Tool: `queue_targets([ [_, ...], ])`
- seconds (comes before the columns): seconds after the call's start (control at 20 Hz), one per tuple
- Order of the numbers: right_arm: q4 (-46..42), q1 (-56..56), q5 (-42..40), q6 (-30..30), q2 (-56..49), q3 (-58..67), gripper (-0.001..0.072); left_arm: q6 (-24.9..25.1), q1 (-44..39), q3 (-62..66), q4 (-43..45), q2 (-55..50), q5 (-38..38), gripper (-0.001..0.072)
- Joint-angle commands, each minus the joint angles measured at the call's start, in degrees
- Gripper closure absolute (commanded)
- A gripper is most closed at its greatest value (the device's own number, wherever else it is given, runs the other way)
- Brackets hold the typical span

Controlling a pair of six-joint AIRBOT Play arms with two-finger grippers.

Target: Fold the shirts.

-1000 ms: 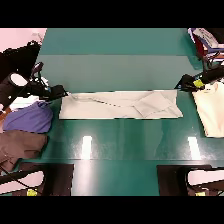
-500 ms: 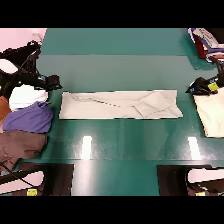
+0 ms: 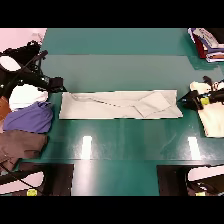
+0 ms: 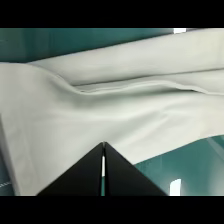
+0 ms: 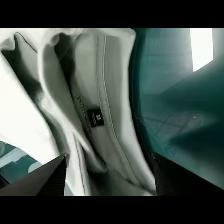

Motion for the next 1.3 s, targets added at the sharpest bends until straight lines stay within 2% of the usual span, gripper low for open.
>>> queue_targets([
  [0.0,4.6,2.6,-2.1,-3.3,-2.6,-2.1,0.0109,-1.0,-4.9,0.1,-0.1,0.0,1.0,0.0686],
  [0.15,4.6,5.4,-3.1,-4.2,-3.1,-2.1,0.0109,-3.0,-9.6,0.1,-0.1,-0.1,3.1,0.0686],
  [0.2,4.6,6.1,-3.0,-4.5,-3.1,-2.1,0.0137,-3.3,-10.9,0.1,-0.1,-0.2,3.5,0.0686],
  [0.3,4.5,6.4,-2.8,-5.3,-3.1,-2.1,0.0327,-3.6,-13.1,0.1,-0.1,-0.2,4.7,0.0686],
  [0.35,4.5,6.3,-2.4,-5.4,-3.0,-2.1,0.0497,-4.3,-14.3,0.1,0.0,-0.3,5.6,0.0686],
  [0.4,4.6,6.3,-1.7,-6.3,-2.6,-2.1,0.0625,-4.7,-15.3,0.1,-0.1,-0.4,6.6,0.0686],
  [0.45,4.6,6.3,-1.1,-6.8,-1.7,-2.1,0.0692,-4.7,-16.5,0.1,-0.1,-0.8,7.6,0.0687],
  [0.65,4.5,7.1,-0.7,-5.7,6.2,-1.2,0.0694,-5.8,-21.8,3.9,-0.3,-6.7,9.9,0.0687],
  [0.9,5.4,14.0,1.9,4.0,13.8,10.1,0.0694,-6.1,-28.7,15.2,-3.0,-19.7,10.5,0.0687],
  [1.05,9.0,20.0,2.1,7.2,15.2,17.5,0.0694,-6.1,-32.5,18.9,-3.0,-25.6,10.5,0.0687],
  [1.25,9.5,27.4,0.7,9.6,15.2,25.2,0.0694,-6.1,-35.0,19.8,-3.9,-29.9,11.2,0.0686],
])
